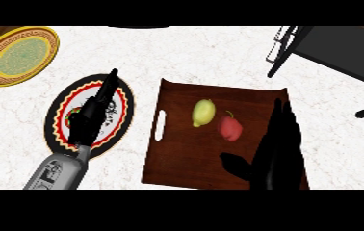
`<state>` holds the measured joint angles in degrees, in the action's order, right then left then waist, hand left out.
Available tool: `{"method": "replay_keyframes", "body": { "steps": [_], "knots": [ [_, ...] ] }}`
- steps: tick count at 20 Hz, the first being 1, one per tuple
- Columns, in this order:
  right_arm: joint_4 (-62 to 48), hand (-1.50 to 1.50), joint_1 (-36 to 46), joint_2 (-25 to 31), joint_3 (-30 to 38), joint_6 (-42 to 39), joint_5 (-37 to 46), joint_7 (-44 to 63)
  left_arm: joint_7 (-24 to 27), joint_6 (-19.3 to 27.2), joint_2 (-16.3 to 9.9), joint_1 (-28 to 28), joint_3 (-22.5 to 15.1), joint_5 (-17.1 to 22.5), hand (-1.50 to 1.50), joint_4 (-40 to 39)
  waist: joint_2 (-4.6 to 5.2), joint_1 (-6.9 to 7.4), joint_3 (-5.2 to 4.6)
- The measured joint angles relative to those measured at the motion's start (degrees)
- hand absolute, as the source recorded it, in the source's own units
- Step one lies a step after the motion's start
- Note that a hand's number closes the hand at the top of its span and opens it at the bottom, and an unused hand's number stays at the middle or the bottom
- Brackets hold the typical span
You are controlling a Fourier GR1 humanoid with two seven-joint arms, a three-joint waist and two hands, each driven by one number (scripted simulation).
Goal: Pick the bell pepper from the tray and place it in the tiered shelf
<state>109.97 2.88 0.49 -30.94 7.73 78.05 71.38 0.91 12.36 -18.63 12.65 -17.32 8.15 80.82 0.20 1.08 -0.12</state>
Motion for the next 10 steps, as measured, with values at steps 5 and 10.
{"method": "replay_keyframes", "body": {
  "steps": [5, 10],
  "knots": [
    [-2.15, -1.5, 2.49, 0.01, 2.14, -0.95, -1.62, 0.02, 0.03, 0.46, 0.71, -0.16, -0.03, -0.71, 0.0, -0.34, -0.09, -0.26, 0.01],
    [-5.14, -1.5, 3.64, 0.02, 3.29, -1.07, -3.04, -0.03, -0.46, 0.64, 1.33, -0.09, -0.03, -1.08, 0.0, -0.02, -0.13, -0.28, 0.04]
  ]
}}
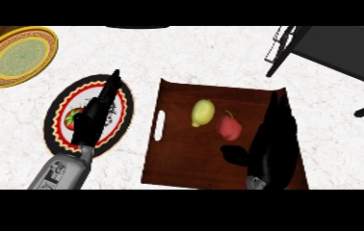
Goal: Pick the bell pepper from the tray and place it in the tiered shelf
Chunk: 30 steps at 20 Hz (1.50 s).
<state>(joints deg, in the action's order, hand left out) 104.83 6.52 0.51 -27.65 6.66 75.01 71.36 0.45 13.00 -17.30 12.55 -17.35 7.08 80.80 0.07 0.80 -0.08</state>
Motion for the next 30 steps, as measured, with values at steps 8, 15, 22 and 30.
{"method": "replay_keyframes", "body": {
  "steps": [8, 15, 22, 30],
  "knots": [
    [-3.5, -1.5, 1.03, 0.02, 1.03, -0.02, -2.03, -0.03, -0.09, -0.9, 0.05, -0.68, 0.6, 0.09, 0.0, 0.21, -0.03, -0.08, 0.01],
    [-6.76, -1.5, 2.07, 0.04, 1.87, 0.49, -2.68, -0.08, -0.32, -1.35, -0.42, -0.61, 1.41, -0.4, 0.0, 0.42, -0.03, -0.13, 0.02],
    [-10.17, -1.5, 2.72, 0.06, 2.81, 1.76, -3.27, -0.14, -0.72, -1.16, 0.72, -0.38, 1.71, -0.76, 0.0, -0.02, -0.03, -0.23, 0.04],
    [-13.66, -1.5, 3.75, 0.08, 2.68, 3.91, -5.34, -0.22, -0.75, -1.88, 1.06, 0.0, 2.12, -1.31, 0.0, 0.19, -0.04, -0.18, 0.07]
  ]
}}
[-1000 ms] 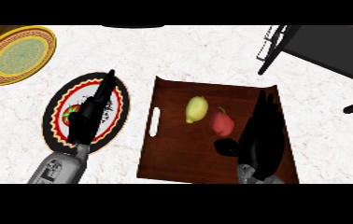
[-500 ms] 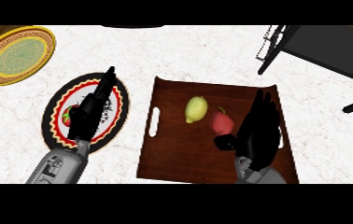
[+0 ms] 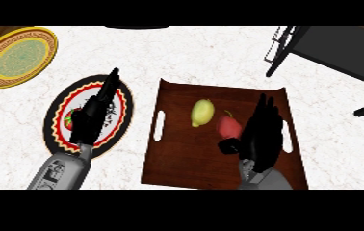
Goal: Pick the bell pepper from the tray and place it in the tiered shelf
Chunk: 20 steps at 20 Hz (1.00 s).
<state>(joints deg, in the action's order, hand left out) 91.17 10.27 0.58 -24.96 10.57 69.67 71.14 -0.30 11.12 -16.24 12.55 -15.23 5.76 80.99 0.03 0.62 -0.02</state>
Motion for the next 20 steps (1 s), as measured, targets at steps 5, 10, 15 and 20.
{"method": "replay_keyframes", "body": {
  "steps": [5, 10, 15, 20],
  "knots": [
    [-3.14, -1.5, 1.07, 0.01, -0.02, 1.94, -1.2, -0.21, 1.07, -0.51, 0.01, -0.81, 0.52, -0.31, 0.0, -0.18, 0.03, 0.08, 0.0],
    [-5.28, 1.5, 0.77, -0.09, -1.4, 2.84, -2.93, -0.43, -0.06, 0.66, 1.64, -0.34, -0.14, -1.72, 0.0, -0.31, -0.06, -0.11, -0.01],
    [-6.89, 1.5, 2.02, -0.07, -3.29, 2.46, -2.51, -0.17, 0.06, 0.45, 2.24, -0.45, 0.16, -2.27, 0.0, -0.54, -0.31, -0.18, -0.13],
    [-8.42, 1.5, 4.37, 0.16, -4.19, 2.29, -1.57, -0.21, 0.9, -0.02, 2.65, -0.41, 0.75, -2.77, 0.0, -1.75, -0.25, -0.25, -0.14]
  ]
}}
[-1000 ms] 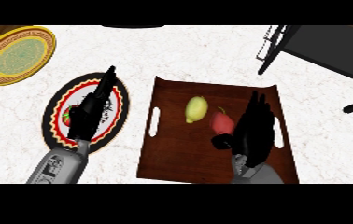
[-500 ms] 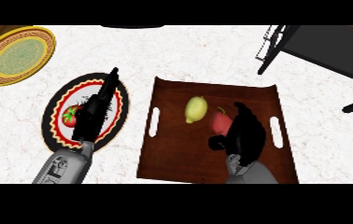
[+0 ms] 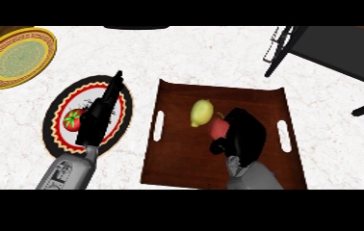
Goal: Pick the bell pepper from the tray and place it in the tiered shelf
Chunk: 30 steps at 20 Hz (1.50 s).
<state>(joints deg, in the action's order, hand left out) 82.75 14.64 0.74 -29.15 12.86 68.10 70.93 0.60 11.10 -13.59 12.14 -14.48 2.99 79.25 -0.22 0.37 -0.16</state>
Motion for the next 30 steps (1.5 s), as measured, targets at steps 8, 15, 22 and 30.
{"method": "replay_keyframes", "body": {
  "steps": [8, 15, 22, 30],
  "knots": [
    [-12.41, 1.5, 18.13, -0.22, 4.85, -1.8, -14.65, -4.55, -0.65, -1.66, 0.12, 0.71, 0.83, -0.14, 0.0, 0.46, 0.4, 1.03, 0.12],
    [-14.74, 1.5, 26.94, -0.28, 6.5, 4.12, -17.46, -7.64, -0.06, -2.73, 0.14, 0.33, 1.88, -0.14, 0.0, 0.08, 0.32, 0.86, 0.16],
    [-10.04, 1.5, 33.37, -0.28, 8.14, 7.73, -10.75, -6.25, -0.74, -2.45, 0.15, -0.12, 2.43, -0.65, 0.0, 0.75, -0.03, 0.26, 0.13],
    [-6.5, 1.5, 40.09, -0.1, 13.35, 3.05, 1.54, -1.64, -1.35, -2.08, 1.02, -0.75, 2.46, -1.17, 0.0, 1.16, -0.3, -0.73, 0.09]
  ]
}}
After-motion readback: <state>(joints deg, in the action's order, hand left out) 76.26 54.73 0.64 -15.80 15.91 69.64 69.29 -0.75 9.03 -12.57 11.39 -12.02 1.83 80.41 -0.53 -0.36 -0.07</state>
